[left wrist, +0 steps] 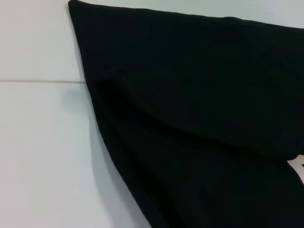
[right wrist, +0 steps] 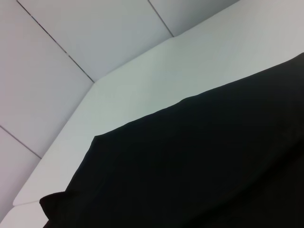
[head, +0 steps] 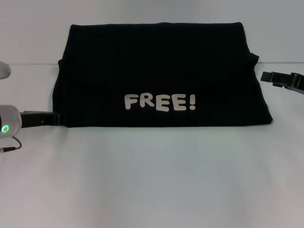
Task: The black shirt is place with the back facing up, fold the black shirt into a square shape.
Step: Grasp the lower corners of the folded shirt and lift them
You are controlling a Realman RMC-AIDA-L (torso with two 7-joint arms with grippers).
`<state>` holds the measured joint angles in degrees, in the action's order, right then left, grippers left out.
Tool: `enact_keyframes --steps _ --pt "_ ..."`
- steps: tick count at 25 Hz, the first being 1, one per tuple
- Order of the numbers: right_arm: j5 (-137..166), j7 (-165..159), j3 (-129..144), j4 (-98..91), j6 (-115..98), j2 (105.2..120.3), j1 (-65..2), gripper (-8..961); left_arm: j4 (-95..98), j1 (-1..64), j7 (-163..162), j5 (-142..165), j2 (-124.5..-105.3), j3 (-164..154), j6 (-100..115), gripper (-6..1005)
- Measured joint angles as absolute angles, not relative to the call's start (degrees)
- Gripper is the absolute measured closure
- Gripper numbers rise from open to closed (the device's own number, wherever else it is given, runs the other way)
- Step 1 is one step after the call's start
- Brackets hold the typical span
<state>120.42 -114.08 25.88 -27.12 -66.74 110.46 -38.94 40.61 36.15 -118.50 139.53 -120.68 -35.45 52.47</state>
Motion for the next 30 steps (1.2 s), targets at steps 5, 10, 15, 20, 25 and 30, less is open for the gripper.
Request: enact_keyframes --steps 5,10,15,20,25,30 --pt "120.58 -114.56 27.51 -27.17 -66.54 109.98 -38.69 328 40.60 36.81 -118.48 140.87 -120.46 -35.36 52.45 880" --pt "123.59 -116.34 29.74 -27.31 -65.21 109.34 -38.62 329 41.60 37.17 -118.80 142.17 -120.22 -35.13 52.92 996" --pt "129.37 -119.49 30.33 -27.43 -62.60 109.12 -39.59 329 42.10 37.41 -118.88 143.12 -119.89 -35.24 54.04 996" --pt "131.36 -120.13 31.10 -26.84 -59.90 109.97 -40.28 328 42.10 37.51 -118.80 143.47 -119.87 -35.32 54.14 996" --pt "131.52 -119.95 31.80 -26.59 -55.07 112.45 -40.81 389 42.10 37.53 -118.70 143.47 -119.88 -35.34 54.03 996" --pt "131.55 -119.86 33.19 -25.57 -52.19 113.79 -41.40 404 42.10 37.53 -118.63 143.47 -119.88 -35.33 53.89 996"
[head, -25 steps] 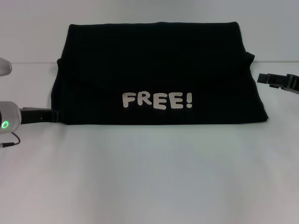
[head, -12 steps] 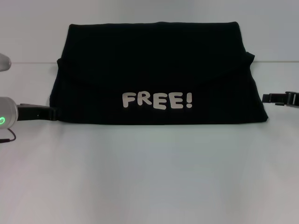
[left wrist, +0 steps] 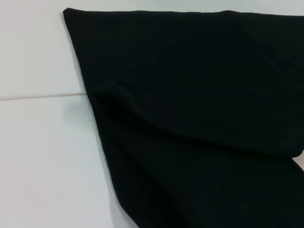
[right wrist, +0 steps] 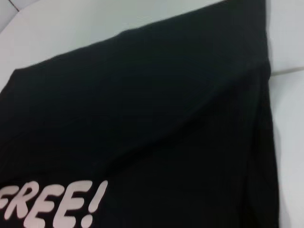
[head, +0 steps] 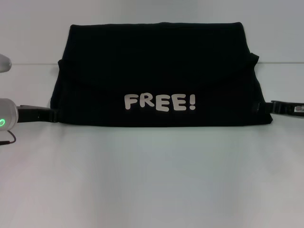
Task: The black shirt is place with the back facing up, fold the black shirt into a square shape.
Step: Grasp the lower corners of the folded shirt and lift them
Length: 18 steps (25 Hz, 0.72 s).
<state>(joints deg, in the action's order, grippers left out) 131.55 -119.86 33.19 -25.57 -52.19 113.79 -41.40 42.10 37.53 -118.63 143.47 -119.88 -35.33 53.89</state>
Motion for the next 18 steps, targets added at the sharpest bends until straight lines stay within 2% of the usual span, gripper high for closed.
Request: enact_keyframes --steps 4,10,18 --pt "131.57 -119.93 34.08 -25.23 -50.40 114.79 -41.38 407 42.08 37.53 -118.52 143.45 -119.88 -35.28 53.54 996" --pt "131.58 -120.14 34.10 -25.23 -49.99 115.06 -40.99 411 42.05 37.74 -118.48 143.43 -119.88 -35.33 53.42 996" --pt "131.57 -119.60 34.86 -25.38 -50.62 115.04 -40.77 539 41.88 38.05 -118.31 143.43 -119.88 -35.42 53.10 995"
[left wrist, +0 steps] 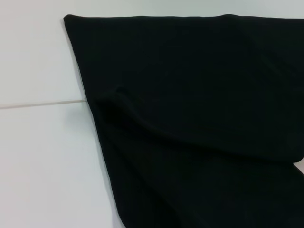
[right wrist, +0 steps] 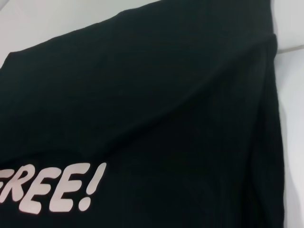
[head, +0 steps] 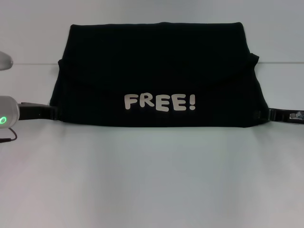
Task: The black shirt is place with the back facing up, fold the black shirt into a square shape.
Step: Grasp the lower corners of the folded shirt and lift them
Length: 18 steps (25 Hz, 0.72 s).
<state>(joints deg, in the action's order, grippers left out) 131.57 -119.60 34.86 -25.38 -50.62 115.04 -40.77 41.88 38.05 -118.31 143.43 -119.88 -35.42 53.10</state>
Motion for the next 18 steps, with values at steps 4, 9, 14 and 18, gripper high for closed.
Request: enact_keyframes --steps 4,9,14,18 --pt "131.57 -119.45 34.89 -25.62 -50.67 115.04 -40.67 641 41.83 38.14 -118.30 143.43 -119.88 -35.42 53.08 995" --pt "131.55 -118.55 34.90 -25.76 -51.48 114.86 -40.42 815 41.86 37.96 -118.30 143.35 -119.95 -35.42 53.27 995" --pt "131.45 -117.33 34.79 -27.67 -56.10 114.39 -39.01 949 43.99 37.30 -118.49 143.33 -120.08 -35.18 58.36 995" --pt "131.20 -115.38 34.35 -32.00 -62.31 115.06 -36.29 948 49.69 35.34 -118.84 143.03 -120.78 -35.07 67.47 995"
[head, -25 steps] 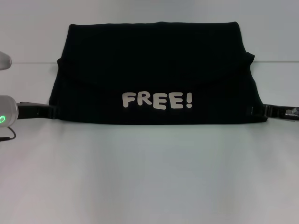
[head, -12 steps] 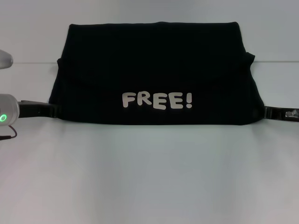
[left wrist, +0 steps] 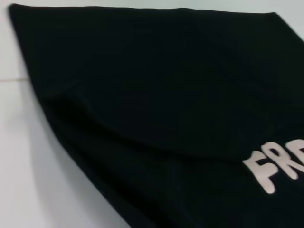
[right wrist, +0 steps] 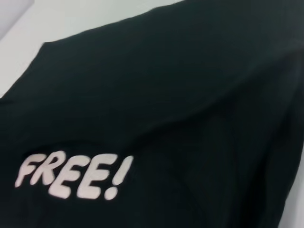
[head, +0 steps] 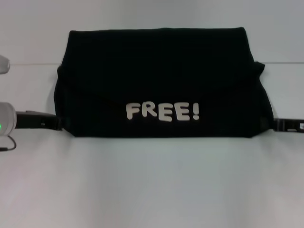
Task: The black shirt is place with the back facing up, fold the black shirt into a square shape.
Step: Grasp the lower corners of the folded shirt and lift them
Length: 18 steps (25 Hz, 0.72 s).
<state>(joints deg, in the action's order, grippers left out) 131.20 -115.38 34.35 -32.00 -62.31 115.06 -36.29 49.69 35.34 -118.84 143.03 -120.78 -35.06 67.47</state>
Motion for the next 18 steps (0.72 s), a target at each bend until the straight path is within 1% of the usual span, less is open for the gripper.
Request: enact_keyframes --steps 4,9,13,18 --pt "131.14 -114.66 34.30 -35.85 -68.51 115.23 -32.40 949 53.92 33.02 -119.00 142.78 -121.01 -34.82 75.14 995" --pt "131.13 -107.83 33.95 -38.98 -77.04 114.54 -27.45 948 56.52 30.64 -118.06 142.58 -121.01 -33.67 82.37 995" --pt "131.08 -101.42 31.69 -39.30 -83.70 113.99 -24.97 948 57.31 29.71 -113.97 142.38 -120.94 -28.85 90.46 995" --pt "131.15 -94.64 27.59 -39.30 -91.10 113.80 -23.14 948 55.20 29.42 -106.26 141.89 -120.20 -22.43 101.40 995"
